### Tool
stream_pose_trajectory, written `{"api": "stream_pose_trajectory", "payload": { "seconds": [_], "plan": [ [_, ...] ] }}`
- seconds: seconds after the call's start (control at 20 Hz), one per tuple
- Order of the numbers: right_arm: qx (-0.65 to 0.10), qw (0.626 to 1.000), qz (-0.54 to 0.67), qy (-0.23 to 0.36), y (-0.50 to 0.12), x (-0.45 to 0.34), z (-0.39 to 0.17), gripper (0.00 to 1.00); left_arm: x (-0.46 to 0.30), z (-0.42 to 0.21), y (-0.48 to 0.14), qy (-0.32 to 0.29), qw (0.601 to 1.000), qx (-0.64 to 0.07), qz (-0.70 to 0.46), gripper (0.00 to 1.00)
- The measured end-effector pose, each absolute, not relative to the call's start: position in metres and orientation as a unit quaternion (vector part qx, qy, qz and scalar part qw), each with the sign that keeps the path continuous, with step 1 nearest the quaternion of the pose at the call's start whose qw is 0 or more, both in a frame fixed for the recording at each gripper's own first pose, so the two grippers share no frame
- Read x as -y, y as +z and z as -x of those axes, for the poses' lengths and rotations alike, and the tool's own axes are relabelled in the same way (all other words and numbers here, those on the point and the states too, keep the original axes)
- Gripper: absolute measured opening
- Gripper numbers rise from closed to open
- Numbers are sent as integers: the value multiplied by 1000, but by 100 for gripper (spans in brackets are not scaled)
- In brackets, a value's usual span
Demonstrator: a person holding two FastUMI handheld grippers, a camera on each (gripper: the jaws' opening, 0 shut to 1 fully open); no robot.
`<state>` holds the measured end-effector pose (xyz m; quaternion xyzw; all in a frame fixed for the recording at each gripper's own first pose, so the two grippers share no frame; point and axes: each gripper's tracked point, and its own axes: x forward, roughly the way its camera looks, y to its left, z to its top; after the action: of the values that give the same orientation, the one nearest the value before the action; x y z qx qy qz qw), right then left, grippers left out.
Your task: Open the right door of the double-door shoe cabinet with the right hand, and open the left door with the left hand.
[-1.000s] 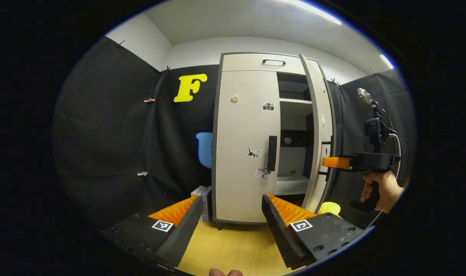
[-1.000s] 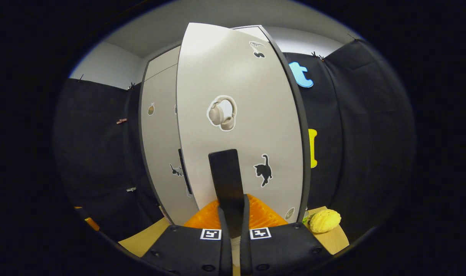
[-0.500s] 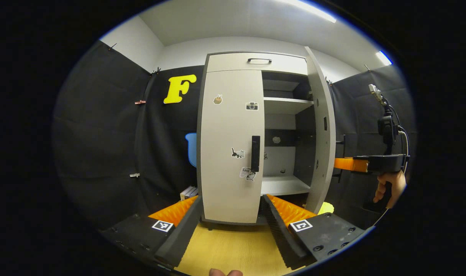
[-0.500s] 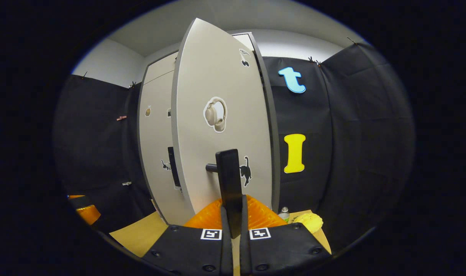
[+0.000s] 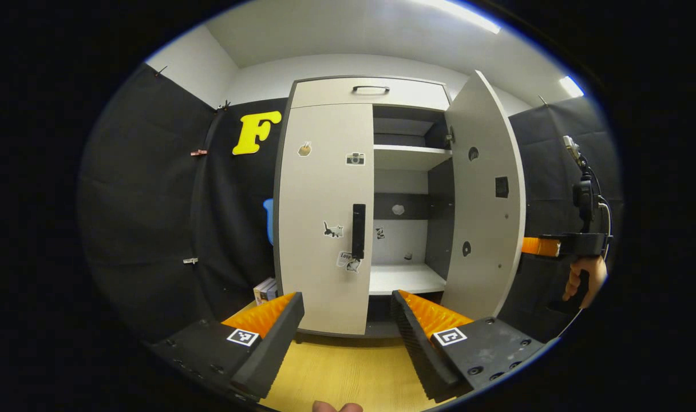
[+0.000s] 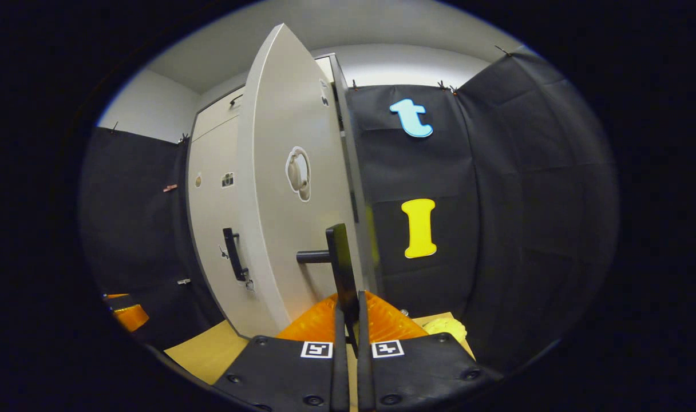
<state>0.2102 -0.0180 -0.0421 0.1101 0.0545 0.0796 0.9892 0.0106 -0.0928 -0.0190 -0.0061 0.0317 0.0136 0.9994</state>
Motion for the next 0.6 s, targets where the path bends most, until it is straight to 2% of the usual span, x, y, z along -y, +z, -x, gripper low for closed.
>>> {"api": "stream_pose_trajectory", "payload": {
  "seconds": [0.1, 0.15, 0.3, 0.6],
  "plan": [
    [-63, 984, -133, 99, -43, 12, -208, 8, 100, -12, -17, 9, 999, -31, 3, 95],
    [-64, 984, -130, 100, -43, 11, -207, 10, 102, -12, -17, 7, 999, -31, 2, 95],
    [-62, 992, -85, 73, -45, 23, -210, 10, 108, -13, -18, 5, 999, -32, 2, 95],
    [-75, 991, -91, 58, -46, 22, -200, 7, 108, -20, -15, 6, 999, -32, 0, 95]
  ]
}}
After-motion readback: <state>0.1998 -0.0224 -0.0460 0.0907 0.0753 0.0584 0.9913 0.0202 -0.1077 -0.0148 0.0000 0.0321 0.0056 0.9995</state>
